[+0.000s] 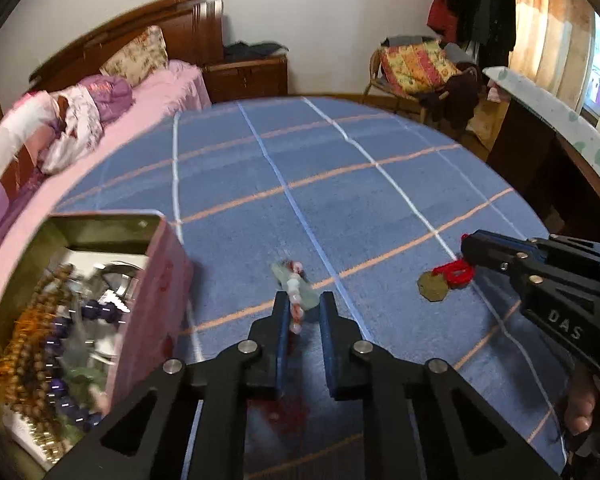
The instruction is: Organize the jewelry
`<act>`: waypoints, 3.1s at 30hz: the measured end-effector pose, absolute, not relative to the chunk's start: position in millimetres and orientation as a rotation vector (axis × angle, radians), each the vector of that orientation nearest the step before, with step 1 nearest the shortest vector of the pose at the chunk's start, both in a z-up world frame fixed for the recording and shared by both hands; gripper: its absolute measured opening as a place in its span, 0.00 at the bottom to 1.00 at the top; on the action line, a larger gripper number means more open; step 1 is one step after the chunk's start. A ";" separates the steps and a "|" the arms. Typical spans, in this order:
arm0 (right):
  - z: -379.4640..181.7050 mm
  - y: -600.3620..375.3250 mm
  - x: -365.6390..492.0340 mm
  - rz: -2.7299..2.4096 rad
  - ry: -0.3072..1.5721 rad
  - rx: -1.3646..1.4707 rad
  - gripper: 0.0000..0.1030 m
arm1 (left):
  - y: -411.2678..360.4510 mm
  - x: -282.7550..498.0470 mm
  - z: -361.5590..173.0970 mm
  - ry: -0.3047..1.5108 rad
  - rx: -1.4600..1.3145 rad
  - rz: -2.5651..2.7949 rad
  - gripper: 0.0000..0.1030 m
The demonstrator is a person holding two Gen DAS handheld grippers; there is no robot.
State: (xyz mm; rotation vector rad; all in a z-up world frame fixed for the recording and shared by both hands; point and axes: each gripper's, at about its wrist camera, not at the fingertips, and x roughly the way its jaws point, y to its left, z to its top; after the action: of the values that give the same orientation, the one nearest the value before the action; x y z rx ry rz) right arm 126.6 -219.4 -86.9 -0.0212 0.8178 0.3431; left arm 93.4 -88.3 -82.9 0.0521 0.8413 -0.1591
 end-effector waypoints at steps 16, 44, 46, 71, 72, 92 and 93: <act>-44.7 -221.5 108.5 0.424 0.726 0.053 0.09 | -60.7 61.3 -31.7 0.711 0.002 -0.159 0.14; 7.5 -76.4 77.4 0.737 0.597 -0.115 0.09 | 42.7 27.3 -9.9 0.628 -0.095 0.065 0.14; 3.8 -66.8 77.1 0.753 0.603 -0.124 0.09 | 51.4 26.9 -13.0 0.633 -0.104 0.082 0.14; -21.8 -60.8 79.5 0.678 0.650 -0.120 0.72 | 76.9 20.3 -12.7 0.599 -0.116 0.224 0.64; -21.1 -61.1 79.2 0.674 0.646 -0.121 0.72 | 77.3 17.0 -7.6 0.584 -0.114 0.229 0.64; -16.2 -64.6 79.2 0.664 0.623 -0.109 0.76 | 88.6 12.7 -0.2 0.555 -0.138 0.255 0.65; -16.1 -64.4 79.5 0.663 0.623 -0.109 0.76 | 88.4 12.3 0.1 0.555 -0.137 0.255 0.65</act>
State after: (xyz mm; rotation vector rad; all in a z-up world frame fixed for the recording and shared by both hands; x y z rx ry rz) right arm 79.5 -64.4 -16.1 -0.1091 0.6228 0.6634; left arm 12.3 88.4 0.1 -0.1370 0.5549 0.2546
